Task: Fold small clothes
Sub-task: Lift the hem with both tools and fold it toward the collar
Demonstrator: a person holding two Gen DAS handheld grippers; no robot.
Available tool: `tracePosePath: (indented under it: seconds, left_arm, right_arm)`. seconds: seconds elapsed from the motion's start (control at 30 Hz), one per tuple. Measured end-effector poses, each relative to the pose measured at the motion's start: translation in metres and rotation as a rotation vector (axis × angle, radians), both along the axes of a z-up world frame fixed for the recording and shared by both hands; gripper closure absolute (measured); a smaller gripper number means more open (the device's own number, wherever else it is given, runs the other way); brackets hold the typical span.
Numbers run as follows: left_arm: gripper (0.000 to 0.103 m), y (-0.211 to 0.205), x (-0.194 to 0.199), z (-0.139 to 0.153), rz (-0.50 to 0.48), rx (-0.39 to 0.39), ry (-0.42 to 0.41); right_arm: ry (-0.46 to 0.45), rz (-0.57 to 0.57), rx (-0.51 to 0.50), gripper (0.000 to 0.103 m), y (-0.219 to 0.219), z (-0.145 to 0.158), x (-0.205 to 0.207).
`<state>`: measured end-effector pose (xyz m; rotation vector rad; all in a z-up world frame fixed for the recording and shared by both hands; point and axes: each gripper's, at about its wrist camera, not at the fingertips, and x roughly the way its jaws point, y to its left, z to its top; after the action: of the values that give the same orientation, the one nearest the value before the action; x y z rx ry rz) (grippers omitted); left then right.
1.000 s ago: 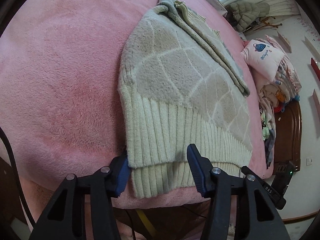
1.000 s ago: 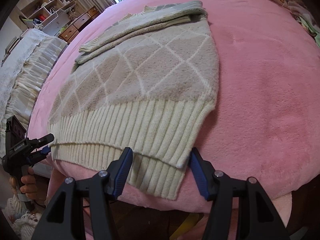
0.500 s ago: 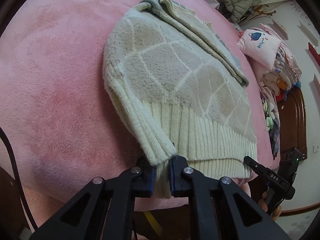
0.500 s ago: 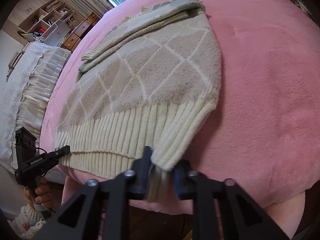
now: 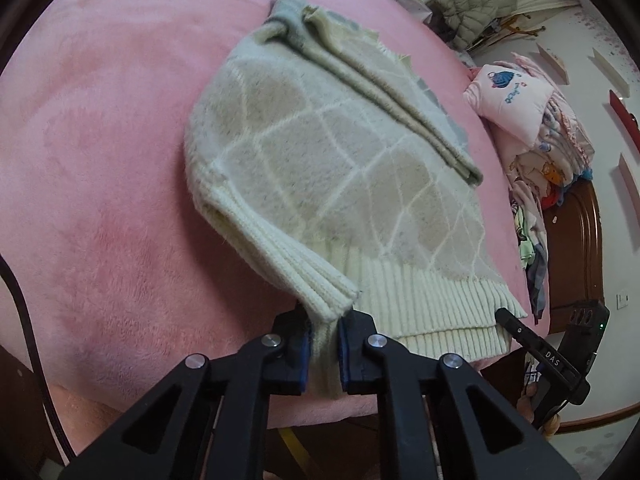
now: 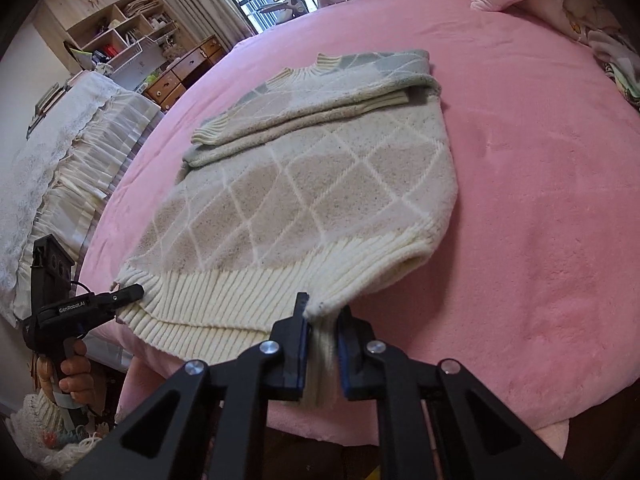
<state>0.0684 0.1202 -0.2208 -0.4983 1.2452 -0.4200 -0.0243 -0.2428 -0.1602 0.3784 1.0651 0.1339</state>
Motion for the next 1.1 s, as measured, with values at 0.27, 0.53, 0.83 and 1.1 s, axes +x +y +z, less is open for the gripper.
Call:
tracePosePath:
  seconds: [0.27,0.53,0.83,1.1]
  left_arm:
    - [0.056,0.031,-0.012,-0.026,0.071,-0.129,0.060]
    - [0.054,0.039,0.004,-0.034,0.140,-0.247,0.041]
    - [0.054,0.026,0.011,-0.025,0.084,-0.346,0.001]
    - [0.064,0.044,0.006,-0.022,0.143,-0.332,0.015]
  right_arm:
    - [0.076,-0.005,0.016,0.092,-0.004,-0.024,-0.005]
    - [0.087,-0.010,0.032,0.092,-0.005,-0.028,-0.004]
    - [0.090,-0.012,0.035,0.092,-0.006,-0.028,-0.005]
    - [0.097,-0.013,0.044,0.092,-0.006,-0.028,-0.006]
